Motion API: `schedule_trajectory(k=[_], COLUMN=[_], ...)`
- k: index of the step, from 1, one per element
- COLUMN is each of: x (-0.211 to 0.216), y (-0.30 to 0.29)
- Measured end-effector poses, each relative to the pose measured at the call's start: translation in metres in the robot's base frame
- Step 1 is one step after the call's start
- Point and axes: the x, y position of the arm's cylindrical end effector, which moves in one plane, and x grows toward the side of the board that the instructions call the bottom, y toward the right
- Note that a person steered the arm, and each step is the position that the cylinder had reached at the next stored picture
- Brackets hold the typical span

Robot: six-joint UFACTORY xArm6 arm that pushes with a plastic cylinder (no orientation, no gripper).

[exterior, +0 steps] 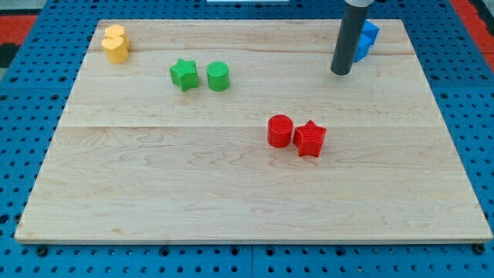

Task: Slightly push the blue triangle to left

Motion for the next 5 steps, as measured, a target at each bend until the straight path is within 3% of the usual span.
schedule_trajectory(k=[5], x=[0.002], y=[0.018])
